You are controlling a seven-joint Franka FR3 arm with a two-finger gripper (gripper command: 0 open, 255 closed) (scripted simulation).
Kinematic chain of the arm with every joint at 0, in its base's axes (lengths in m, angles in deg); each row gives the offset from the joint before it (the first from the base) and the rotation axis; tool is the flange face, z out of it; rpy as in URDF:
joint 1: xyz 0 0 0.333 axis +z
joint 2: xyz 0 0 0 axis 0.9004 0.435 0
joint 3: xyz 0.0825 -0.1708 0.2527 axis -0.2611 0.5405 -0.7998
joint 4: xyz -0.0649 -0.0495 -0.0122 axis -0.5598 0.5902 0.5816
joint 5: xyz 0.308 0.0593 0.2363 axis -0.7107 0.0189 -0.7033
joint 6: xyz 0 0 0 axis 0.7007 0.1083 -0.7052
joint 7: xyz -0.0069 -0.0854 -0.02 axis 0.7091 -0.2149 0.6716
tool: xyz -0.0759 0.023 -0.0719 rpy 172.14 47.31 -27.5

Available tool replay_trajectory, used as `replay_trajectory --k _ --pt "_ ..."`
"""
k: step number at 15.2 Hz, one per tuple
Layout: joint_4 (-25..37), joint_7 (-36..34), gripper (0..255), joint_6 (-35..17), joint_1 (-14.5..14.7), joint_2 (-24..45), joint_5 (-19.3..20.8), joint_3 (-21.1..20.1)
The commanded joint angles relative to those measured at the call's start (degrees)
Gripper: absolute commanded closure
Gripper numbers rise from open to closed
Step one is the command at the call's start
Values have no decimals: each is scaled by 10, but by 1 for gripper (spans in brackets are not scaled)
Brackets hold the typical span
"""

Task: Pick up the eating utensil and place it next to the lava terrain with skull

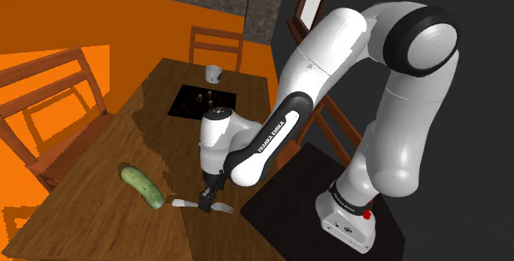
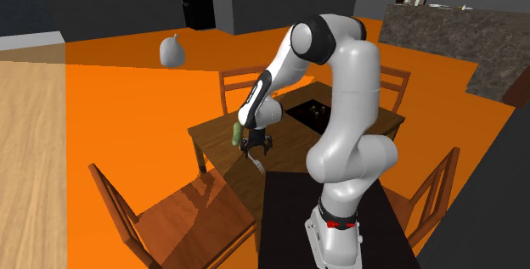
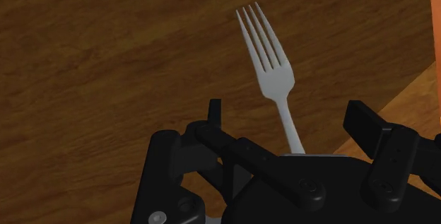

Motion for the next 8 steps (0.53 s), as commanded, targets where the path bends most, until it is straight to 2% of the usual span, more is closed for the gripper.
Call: replay_trajectory --k 1,5,8 --pt "3 -5 0 -18 5 21 9 6" --pt "7 -15 0 -48 17 55 23 17" --pt "7 -16 0 -53 19 60 25 19"
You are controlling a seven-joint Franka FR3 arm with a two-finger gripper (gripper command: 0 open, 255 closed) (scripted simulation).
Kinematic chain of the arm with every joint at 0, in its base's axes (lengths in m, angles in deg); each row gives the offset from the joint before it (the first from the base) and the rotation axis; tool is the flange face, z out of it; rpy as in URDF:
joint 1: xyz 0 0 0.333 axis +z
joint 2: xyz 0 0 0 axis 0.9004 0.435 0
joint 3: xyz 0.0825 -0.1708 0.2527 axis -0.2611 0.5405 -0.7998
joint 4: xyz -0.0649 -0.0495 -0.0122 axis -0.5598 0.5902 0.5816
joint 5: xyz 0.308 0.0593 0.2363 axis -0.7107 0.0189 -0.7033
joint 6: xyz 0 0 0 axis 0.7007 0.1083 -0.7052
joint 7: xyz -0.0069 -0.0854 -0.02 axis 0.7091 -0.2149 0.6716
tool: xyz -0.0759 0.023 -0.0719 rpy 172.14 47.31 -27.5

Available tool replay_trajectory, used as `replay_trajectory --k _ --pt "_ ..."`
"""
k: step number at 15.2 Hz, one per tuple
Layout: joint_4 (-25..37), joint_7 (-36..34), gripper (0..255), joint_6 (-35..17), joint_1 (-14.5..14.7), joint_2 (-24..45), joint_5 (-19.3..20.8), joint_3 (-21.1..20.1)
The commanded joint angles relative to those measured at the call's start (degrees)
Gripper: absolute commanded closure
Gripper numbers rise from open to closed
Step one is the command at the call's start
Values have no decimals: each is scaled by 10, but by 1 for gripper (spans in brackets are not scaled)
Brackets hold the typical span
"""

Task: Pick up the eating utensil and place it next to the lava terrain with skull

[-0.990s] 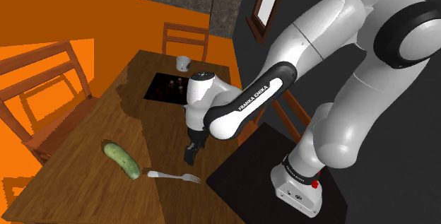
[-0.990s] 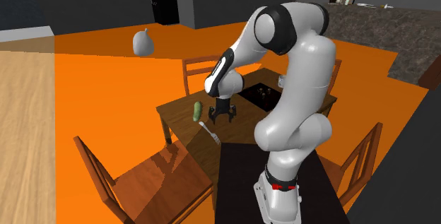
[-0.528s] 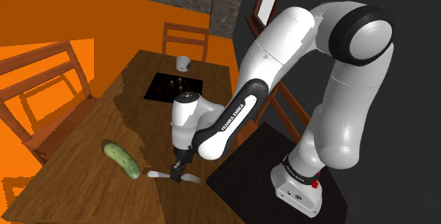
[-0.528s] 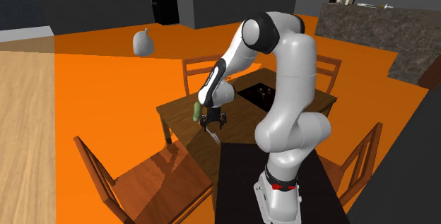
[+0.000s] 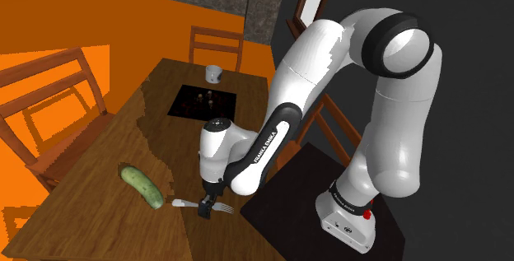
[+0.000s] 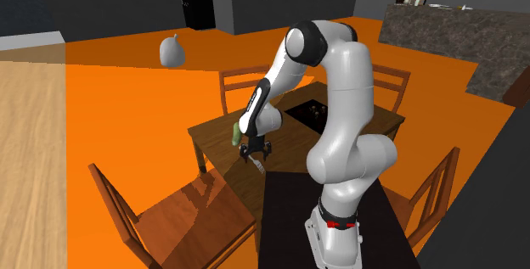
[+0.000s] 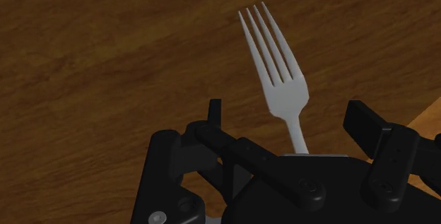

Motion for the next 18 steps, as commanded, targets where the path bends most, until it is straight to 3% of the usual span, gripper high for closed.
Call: replay_trajectory --k 1,6,7,18 --pt "0 -1 0 -2 1 2 1 1" --pt "0 -1 0 -2 1 2 1 1" --pt "0 -1 255 -2 1 2 1 1" --pt "-4 3 255 12 -5 -16 -6 -7"
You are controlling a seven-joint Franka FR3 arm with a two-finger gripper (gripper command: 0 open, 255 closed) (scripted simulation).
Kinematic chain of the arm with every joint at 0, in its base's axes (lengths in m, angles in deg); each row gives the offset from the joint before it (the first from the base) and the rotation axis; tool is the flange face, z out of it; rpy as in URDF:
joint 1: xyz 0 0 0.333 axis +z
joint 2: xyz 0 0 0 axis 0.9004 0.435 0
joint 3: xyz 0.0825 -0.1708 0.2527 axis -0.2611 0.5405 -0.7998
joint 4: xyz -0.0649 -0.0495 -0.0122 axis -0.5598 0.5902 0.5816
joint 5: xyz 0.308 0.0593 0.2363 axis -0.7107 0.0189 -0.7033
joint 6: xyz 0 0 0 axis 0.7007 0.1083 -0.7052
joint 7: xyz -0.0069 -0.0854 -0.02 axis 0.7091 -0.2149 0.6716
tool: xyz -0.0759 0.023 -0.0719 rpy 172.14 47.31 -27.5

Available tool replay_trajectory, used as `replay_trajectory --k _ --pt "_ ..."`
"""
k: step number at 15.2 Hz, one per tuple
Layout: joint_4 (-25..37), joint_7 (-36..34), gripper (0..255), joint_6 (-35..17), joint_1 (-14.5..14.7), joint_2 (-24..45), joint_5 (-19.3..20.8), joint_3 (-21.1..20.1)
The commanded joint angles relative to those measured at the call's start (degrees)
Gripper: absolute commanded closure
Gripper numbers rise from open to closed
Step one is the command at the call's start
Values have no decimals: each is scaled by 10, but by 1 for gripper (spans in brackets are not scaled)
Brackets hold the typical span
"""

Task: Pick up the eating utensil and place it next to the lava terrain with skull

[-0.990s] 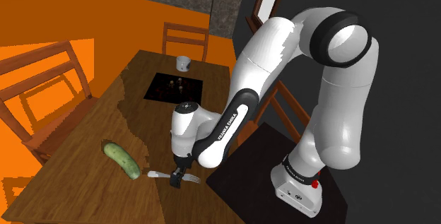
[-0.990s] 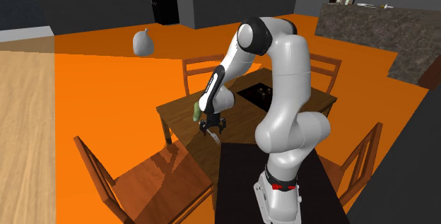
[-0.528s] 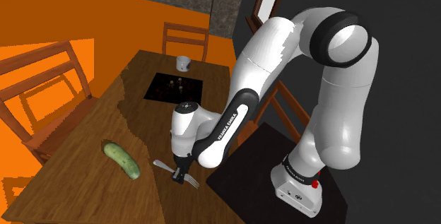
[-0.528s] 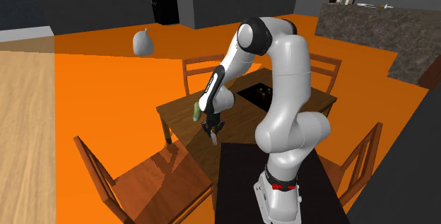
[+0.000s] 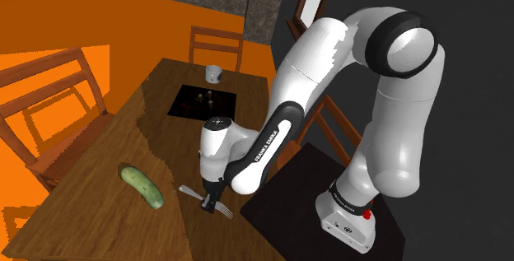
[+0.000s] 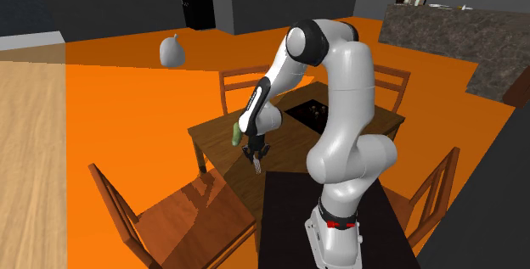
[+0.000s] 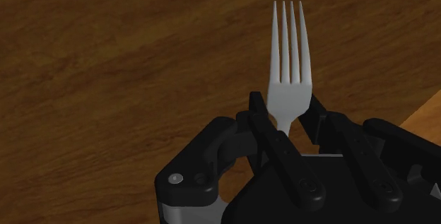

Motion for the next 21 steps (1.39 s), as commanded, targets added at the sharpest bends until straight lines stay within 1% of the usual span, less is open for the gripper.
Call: replay_trajectory --k 1,11,21 --pt "-2 3 255 13 -5 -15 -6 -6" --pt "-11 25 255 90 -25 -104 -48 -34" --pt "-7 42 255 170 -31 -183 -82 -43"
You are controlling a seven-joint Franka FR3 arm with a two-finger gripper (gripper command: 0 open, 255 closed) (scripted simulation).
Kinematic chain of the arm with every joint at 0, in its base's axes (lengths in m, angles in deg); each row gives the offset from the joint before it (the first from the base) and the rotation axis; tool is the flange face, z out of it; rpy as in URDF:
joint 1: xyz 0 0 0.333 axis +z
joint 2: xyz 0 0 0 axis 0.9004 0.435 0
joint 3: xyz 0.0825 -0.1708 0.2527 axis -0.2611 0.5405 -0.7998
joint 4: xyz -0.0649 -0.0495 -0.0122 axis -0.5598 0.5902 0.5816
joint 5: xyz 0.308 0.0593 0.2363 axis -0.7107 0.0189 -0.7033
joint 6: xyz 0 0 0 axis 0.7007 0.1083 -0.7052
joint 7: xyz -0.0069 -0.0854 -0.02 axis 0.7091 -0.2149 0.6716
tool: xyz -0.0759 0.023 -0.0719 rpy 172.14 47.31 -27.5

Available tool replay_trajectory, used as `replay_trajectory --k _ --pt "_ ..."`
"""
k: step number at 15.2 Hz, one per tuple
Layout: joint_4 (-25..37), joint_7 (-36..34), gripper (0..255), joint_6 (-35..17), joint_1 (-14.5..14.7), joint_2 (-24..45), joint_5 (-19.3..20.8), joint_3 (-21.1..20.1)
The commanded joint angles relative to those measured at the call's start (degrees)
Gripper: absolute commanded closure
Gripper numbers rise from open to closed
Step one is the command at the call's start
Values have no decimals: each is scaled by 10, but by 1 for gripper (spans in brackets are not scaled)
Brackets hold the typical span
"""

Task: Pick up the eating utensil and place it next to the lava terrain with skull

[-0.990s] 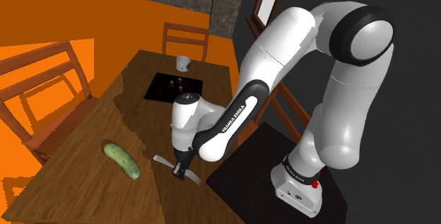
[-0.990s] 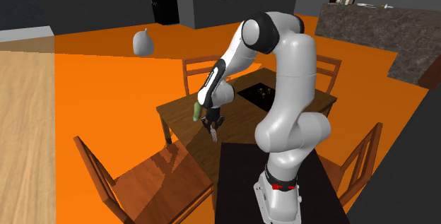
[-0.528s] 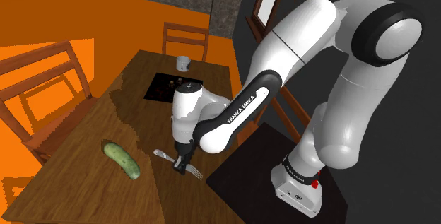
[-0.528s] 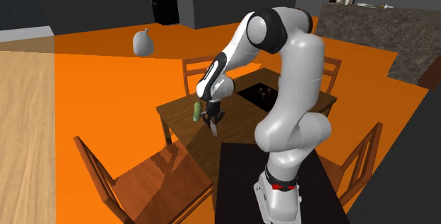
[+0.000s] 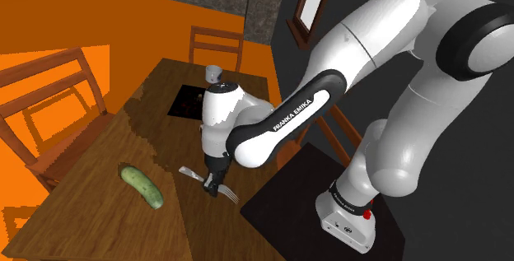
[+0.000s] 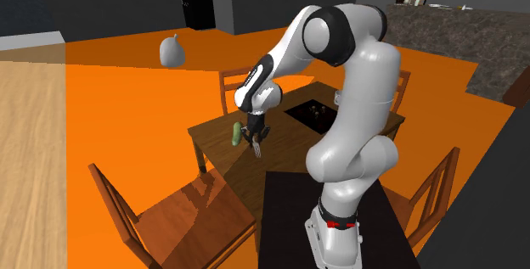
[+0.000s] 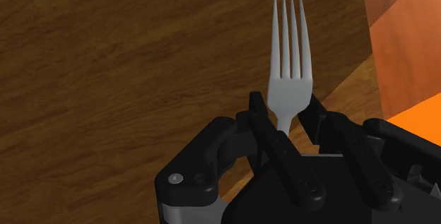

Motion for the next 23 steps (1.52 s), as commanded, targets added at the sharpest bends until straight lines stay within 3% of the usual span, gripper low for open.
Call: replay_trajectory --k 1,12,23 --pt "-3 18 255 8 -9 -10 -3 7" --pt "1 180 255 33 -103 -12 24 98" --pt "88 315 255 71 -190 49 64 179"
